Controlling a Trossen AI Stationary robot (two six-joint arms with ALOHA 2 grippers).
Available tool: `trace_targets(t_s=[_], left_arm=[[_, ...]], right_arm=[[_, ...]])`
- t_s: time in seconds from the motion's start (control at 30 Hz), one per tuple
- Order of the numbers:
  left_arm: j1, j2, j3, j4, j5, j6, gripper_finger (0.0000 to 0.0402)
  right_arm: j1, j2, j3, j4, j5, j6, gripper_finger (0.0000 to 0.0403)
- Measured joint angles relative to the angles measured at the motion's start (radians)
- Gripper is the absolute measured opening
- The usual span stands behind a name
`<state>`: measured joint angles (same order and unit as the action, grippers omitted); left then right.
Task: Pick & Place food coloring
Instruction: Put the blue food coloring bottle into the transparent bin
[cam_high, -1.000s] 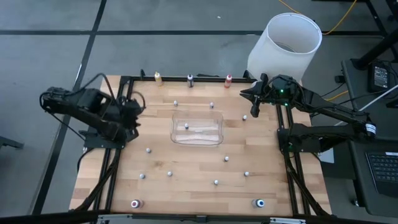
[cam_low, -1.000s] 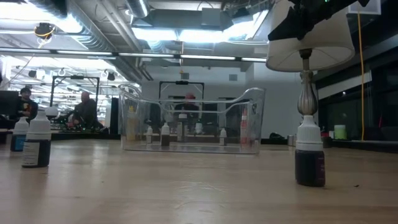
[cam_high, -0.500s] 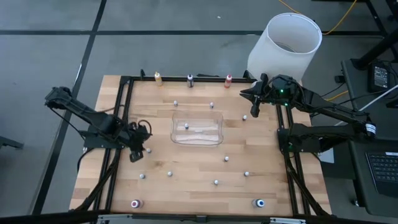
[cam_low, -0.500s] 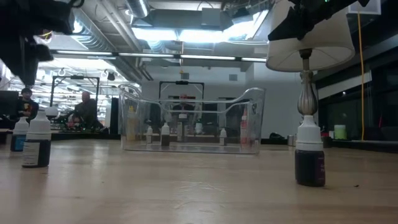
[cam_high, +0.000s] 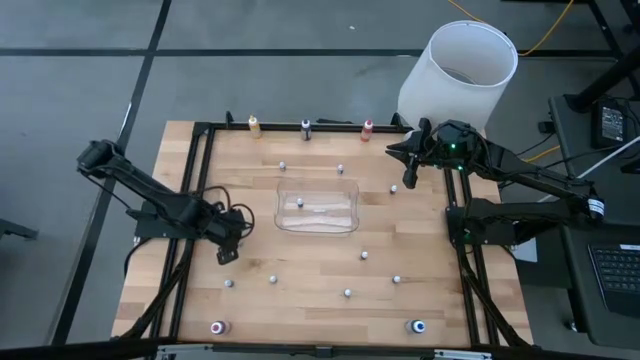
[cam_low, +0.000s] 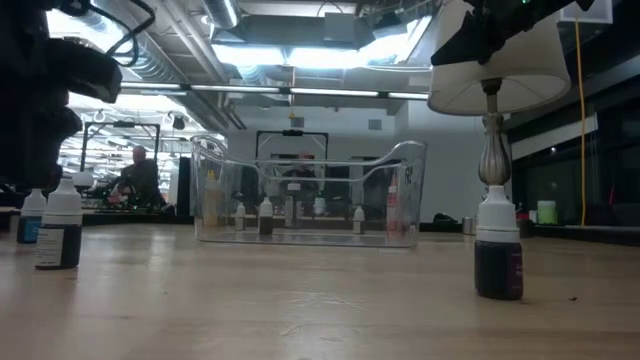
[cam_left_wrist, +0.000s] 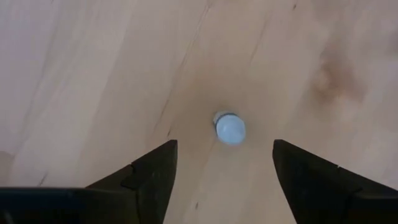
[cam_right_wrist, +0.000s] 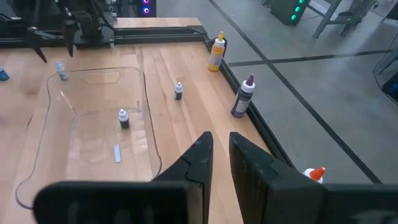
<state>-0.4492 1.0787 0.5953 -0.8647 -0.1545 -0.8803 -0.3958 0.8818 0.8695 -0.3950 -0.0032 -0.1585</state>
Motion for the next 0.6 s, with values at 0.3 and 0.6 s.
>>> trace_targets(t_s=[0.3, 0.6], left_arm=[[0.000, 0.122, 0.000, 0.077, -0.006, 0.030, 0.0258], [0.000, 0.183, 0.000, 0.091, -0.007, 0.029, 0.0245]], right_arm=[[0.000, 0.000, 0.000, 0.000, 0.000, -0.002, 0.0058], [0.000, 0.000, 0.000, 0.000, 0.000, -0.003, 0.0058]])
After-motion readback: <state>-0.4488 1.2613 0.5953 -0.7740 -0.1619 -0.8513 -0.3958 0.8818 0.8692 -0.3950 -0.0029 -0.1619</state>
